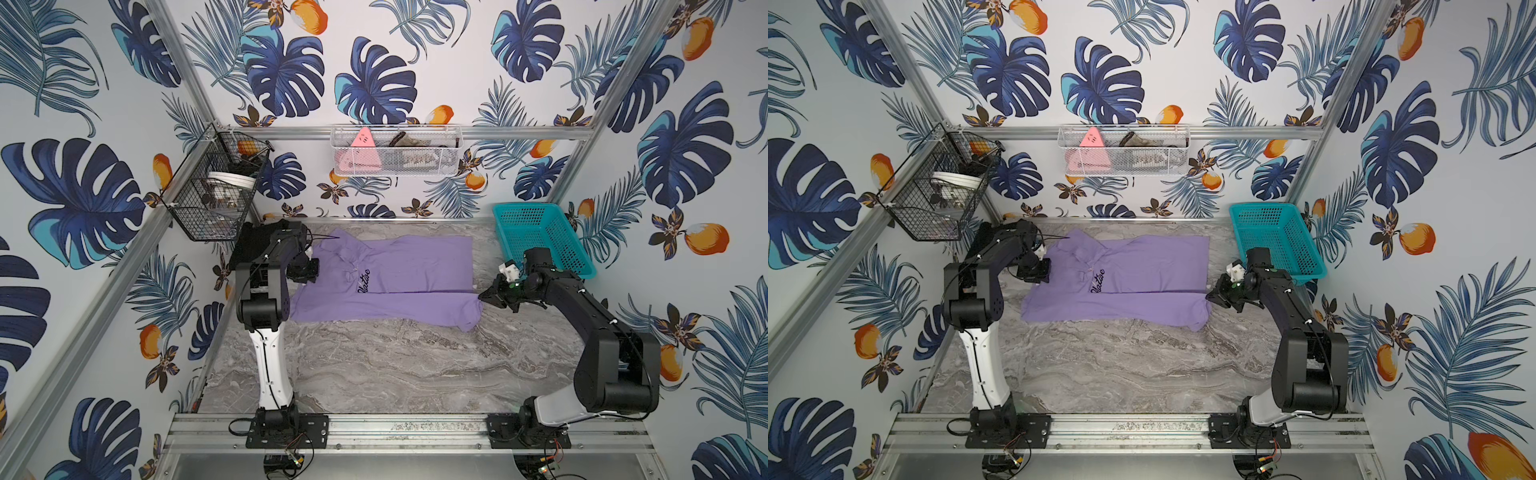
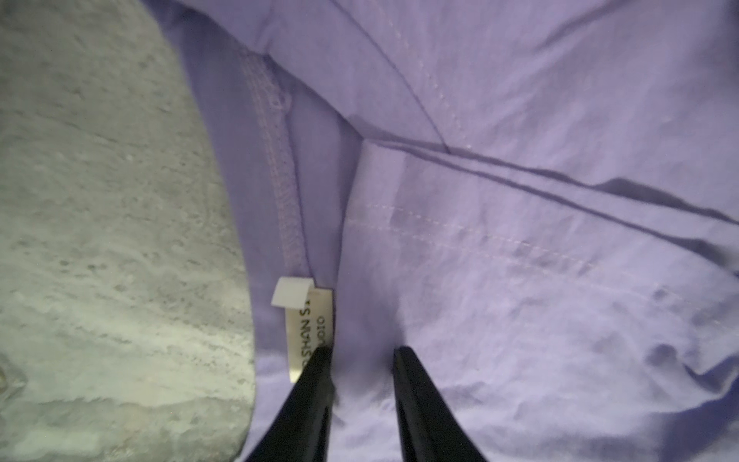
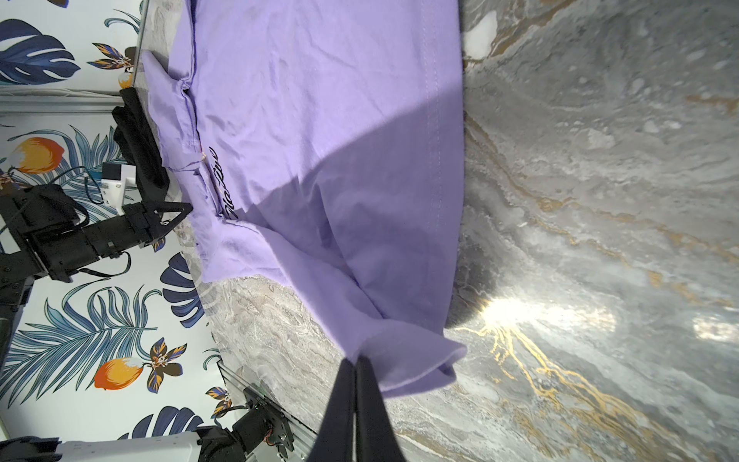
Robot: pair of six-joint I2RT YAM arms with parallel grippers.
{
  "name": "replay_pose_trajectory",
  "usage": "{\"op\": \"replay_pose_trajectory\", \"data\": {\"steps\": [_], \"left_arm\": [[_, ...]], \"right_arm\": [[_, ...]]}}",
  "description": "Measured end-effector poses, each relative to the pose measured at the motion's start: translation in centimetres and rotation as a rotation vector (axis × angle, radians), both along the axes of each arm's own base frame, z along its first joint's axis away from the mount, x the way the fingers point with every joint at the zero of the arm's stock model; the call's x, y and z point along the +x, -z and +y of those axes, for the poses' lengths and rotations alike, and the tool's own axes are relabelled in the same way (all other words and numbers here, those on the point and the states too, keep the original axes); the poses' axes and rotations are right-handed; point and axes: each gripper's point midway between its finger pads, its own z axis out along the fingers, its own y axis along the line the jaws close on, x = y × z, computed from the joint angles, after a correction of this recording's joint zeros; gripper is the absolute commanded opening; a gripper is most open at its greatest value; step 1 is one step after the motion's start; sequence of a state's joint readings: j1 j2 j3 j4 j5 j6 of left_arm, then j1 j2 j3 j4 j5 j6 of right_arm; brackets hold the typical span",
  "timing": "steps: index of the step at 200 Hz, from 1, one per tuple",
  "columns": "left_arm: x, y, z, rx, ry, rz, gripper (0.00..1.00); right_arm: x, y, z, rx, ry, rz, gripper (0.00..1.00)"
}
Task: Fold and stack t-shirts
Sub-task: Fold the T-shirt.
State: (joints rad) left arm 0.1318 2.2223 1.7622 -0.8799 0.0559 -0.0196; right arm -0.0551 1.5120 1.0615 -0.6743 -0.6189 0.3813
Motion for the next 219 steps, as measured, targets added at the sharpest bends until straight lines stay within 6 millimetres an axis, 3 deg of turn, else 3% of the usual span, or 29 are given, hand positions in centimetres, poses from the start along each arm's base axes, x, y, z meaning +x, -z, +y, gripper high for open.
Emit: {"op": "replay_pose_trajectory", "data": {"steps": [55,96,106,119,189,219], "left_arm": [[0.0,-0.1,0.0,0.001,0.000,-0.002,0.28],[0.0,-1.4,0.1,0.009,-0.001,-0.028,0.26],[0.0,-1.5,0.1,0.009,-0.001,-0.030,0.20],[-0.1,-1.3,0.1,0.008,-0.001,-0.025,0.00],[-0.4,-0.8,0.0,0.006,0.016,-0.018,0.00],[-0.2,-2.6,0.1,0.012,0.016,-0.055,0.00]], "right_arm": [[0.0,0.0,0.1,0.004,-0.001,-0.001,0.00],[-0.3,0.1,0.1,0.007,-0.002,0.003,0.00],[-0.4,0.1,0.1,0.007,-0.002,0.005,0.00],[-0.4,0.1,0.1,0.007,-0.002,0.003,0.00],[-0.4,-0.1,0.1,0.007,-0.003,-0.004,0.00],[-0.4,-0.2,0.2,0.009,-0.003,-0.006,0.00]]}}
